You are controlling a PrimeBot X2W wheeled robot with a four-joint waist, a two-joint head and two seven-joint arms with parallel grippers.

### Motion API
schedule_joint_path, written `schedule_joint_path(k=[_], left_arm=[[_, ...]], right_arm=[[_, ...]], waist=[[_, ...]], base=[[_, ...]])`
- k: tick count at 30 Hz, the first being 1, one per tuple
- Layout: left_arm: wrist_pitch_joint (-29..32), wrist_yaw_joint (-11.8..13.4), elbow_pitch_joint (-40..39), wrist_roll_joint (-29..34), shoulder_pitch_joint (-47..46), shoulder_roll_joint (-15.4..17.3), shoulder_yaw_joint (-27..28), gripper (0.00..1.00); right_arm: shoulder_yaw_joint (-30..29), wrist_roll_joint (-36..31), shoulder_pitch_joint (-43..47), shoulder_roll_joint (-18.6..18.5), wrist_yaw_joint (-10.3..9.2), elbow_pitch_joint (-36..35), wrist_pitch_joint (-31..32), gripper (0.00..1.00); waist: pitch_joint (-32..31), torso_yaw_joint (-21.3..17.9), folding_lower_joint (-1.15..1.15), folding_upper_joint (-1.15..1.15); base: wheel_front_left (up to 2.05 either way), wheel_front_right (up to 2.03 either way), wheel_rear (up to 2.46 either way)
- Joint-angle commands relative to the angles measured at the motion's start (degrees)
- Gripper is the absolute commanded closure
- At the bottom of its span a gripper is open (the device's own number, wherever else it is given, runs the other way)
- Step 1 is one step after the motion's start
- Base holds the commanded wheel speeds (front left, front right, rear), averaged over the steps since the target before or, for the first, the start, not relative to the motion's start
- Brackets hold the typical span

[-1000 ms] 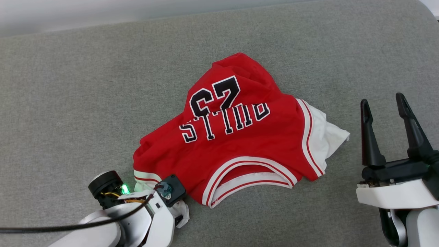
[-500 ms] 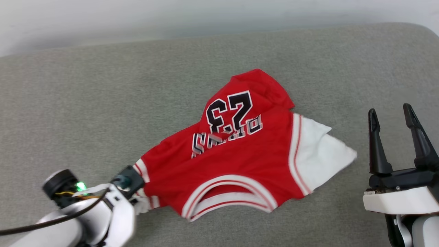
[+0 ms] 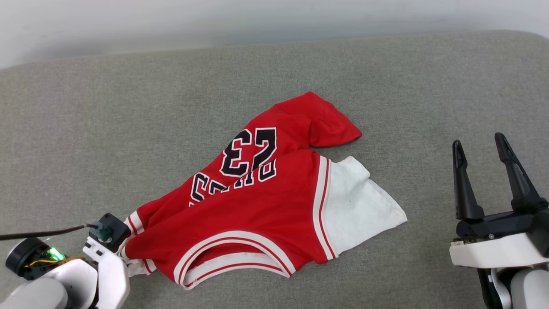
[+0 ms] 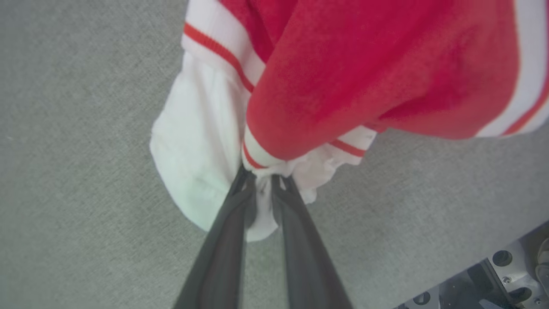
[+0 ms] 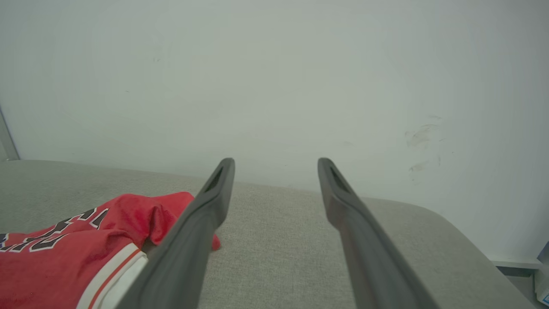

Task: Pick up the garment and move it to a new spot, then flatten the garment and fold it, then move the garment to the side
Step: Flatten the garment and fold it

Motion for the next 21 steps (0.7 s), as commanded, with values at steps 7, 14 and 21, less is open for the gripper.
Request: schedule_joint_path(k=[7, 14, 21], left_arm=[[-3.9, 0.9, -0.5, 1.3, -2.3, -0.3, 1.9, 0.00], [-3.3, 2.2, -10.2, 0.7, -5.8, 3.2, 5.8, 0.00], [0.1, 1.1, -17.6, 1.1, -9.3, 3.7, 5.8, 0.00]], right_arm=[[-0.6, -0.3, 1.2, -0.2, -0.04, 0.6, -0.1, 0.00], [-0.2, -0.2, 1.7, 0.2, -0.04, 0.2, -0.1, 0.00], [0.0, -0.1, 0.8, 0.3, -0.04, -0.1, -0.1, 0.00]], waist=[[-2.8, 0.8, 0.00, 0.00], [-4.5, 1.0, 0.00, 0.00], [-3.9, 0.4, 0.00, 0.00]], base=[[0.00, 0.00, 0.00], [0.00, 0.00, 0.00], [0.00, 0.00, 0.00]])
